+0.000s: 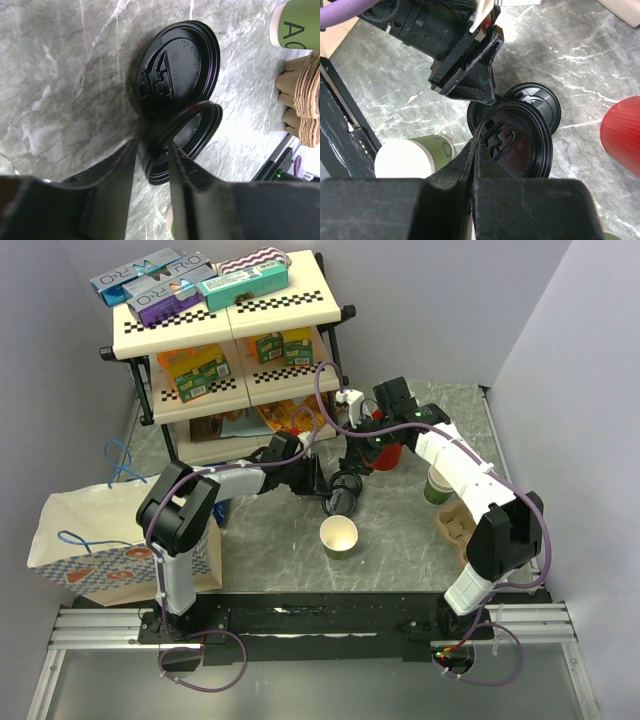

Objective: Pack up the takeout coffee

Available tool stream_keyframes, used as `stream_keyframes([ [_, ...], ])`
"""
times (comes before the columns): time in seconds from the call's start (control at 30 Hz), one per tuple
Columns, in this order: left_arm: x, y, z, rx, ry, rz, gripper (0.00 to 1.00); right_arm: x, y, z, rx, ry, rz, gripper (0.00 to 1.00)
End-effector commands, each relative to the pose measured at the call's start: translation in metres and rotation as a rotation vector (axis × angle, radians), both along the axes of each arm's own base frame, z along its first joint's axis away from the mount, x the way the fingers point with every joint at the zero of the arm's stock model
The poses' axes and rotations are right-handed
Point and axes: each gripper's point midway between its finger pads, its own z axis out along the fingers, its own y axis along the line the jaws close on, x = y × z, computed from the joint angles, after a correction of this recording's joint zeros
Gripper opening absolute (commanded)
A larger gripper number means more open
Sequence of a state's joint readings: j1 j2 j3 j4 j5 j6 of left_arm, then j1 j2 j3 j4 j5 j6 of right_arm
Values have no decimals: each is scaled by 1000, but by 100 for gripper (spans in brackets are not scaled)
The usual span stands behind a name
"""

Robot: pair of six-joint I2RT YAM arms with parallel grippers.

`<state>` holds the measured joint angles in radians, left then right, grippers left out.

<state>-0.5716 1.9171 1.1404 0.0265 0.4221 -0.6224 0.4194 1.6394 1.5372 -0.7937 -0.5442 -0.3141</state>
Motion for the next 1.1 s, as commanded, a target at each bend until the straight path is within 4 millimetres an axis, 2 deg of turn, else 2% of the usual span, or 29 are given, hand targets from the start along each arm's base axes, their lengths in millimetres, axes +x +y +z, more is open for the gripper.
stream_keyframes([
  [0.0, 6, -14, 16, -51, -29, -32, 30, 1, -5, 24, 26, -59, -12, 0],
  [0.23, 2, -15, 17, -57, -17, -44, 22, 4, -6, 19, 24, -47, -20, 0],
  [0.3, 1, -16, 19, -62, -19, -55, 17, 4, -6, 20, 25, -50, -20, 0],
  [0.5, 5, -18, 39, -89, -56, -62, 2, 7, -6, 22, 25, -58, -20, 0],
  [0.63, 17, -19, 63, -110, -118, -43, 1, 9, -7, 24, 20, -67, -25, 0],
  [0.7, 22, -17, 63, -82, -134, -31, 1, 12, -9, 24, 18, -70, -34, 0],
  [0.73, 33, -17, 67, -63, -164, -6, 1, 13, -9, 24, 16, -72, -38, 0],
  [0.93, 57, -4, 51, 57, -172, 47, 1, 18, -12, 26, 8, -85, -52, 0],
  [1.07, 55, -7, 41, 61, -149, 30, 2, 17, -12, 26, 8, -84, -52, 0],
])
